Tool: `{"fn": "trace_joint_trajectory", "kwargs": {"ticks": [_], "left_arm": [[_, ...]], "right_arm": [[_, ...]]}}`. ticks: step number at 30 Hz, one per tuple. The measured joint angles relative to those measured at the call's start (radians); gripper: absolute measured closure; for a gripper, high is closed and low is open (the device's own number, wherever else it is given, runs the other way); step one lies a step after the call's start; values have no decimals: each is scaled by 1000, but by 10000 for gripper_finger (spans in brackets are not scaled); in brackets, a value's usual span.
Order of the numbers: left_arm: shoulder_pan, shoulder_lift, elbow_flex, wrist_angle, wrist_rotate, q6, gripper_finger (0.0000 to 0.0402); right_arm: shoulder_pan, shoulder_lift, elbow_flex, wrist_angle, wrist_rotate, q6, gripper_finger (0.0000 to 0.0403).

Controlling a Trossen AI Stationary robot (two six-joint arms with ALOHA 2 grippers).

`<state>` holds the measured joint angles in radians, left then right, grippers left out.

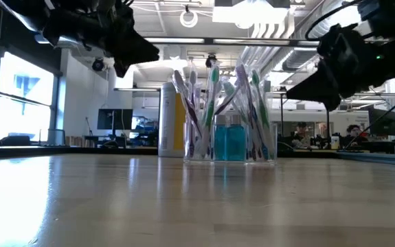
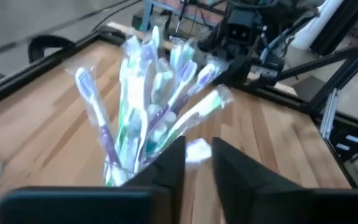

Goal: Pick & Place toothbrushing station
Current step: Return to Home Position

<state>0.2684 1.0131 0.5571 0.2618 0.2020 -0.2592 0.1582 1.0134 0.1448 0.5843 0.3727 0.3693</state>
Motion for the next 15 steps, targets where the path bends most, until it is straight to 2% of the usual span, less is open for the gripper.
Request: {"fn": "trace_joint_trajectory", "kwargs": {"ticks": [4, 10, 15], "left_arm": [[0, -63, 0, -68, 0, 22, 390], [0, -198, 0, -226, -14, 85, 397], [0, -286, 0, -357, -25, 125, 397]], "right_arm": [[73, -111, 0, -130, 33, 0, 399], [123, -307, 0, -347, -23, -20, 399], [129, -476, 0, -538, -1, -35, 399]]}}
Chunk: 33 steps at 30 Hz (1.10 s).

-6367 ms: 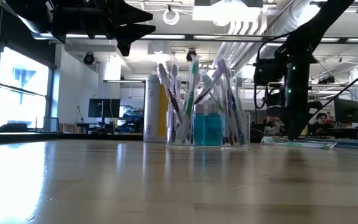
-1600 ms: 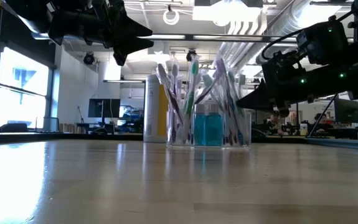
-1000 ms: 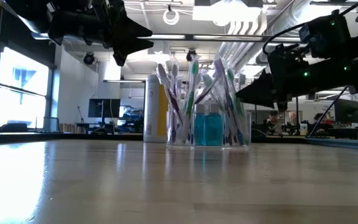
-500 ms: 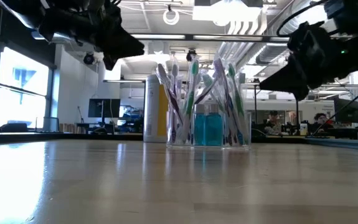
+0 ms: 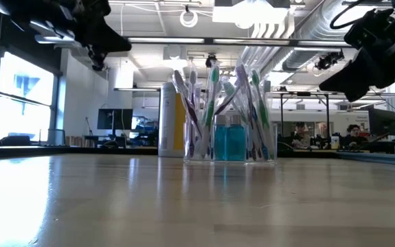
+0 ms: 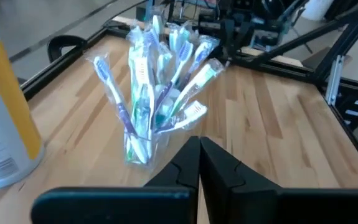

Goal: Pick & Place toothbrushing station
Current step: Return to Home Position

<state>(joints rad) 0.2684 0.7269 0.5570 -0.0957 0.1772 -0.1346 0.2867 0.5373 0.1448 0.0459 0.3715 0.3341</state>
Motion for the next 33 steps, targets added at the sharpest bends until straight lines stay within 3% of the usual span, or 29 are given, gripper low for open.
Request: {"fn": "trace_joint_trajectory", "kwargs": {"ticks": [12, 17, 21, 27, 33], "left_arm": [[0, -163, -167, 1, -9, 14, 396], [0, -252, -268, 64, -9, -17, 396], [0, -319, -347, 107, -2, -27, 396], [0, -437, -443, 159, 28, -52, 396], [0, -523, -510, 167, 59, -57, 396]], "right_arm": [[0, -385, 0, -337, -4, -15, 400], [0, -518, 0, -354, -36, -39, 399], [0, -531, -2, -290, -102, -82, 399], [0, -524, -121, 26, -271, -191, 399], [-1, -525, -136, 61, -278, -200, 399]]}}
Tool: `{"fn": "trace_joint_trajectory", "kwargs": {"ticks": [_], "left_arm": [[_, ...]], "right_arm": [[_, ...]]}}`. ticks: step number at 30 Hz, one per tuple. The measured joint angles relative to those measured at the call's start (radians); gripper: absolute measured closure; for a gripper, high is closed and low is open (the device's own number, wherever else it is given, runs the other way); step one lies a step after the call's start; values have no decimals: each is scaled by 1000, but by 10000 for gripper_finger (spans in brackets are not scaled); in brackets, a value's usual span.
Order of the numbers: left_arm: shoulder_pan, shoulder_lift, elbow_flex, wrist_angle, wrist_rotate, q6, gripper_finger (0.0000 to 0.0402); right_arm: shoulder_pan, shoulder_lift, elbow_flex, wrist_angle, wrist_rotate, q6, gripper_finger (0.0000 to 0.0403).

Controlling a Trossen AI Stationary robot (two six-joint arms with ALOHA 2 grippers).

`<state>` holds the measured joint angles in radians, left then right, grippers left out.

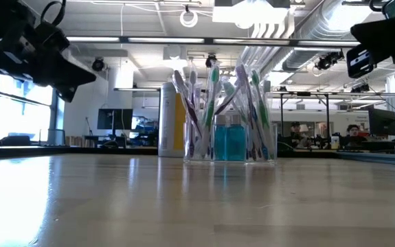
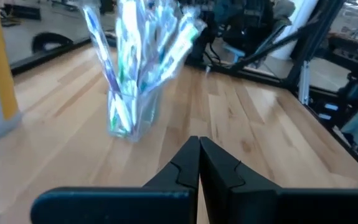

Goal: Pick & Place toothbrushing station
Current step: Return to Home Position

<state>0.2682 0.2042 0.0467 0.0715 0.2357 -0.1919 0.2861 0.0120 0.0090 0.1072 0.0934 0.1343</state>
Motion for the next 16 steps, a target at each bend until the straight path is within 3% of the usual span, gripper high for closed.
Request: {"fn": "trace_joint_trajectory", "kwargs": {"ticks": [9, 16], "left_arm": [[0, -38, -31, -12, 49, 20, 396], [0, -44, -33, 12, 216, 69, 396]], "right_arm": [[-1, -1, 0, 13, -15, 3, 399], [0, -1, -1, -2, -15, 4, 399]]}}
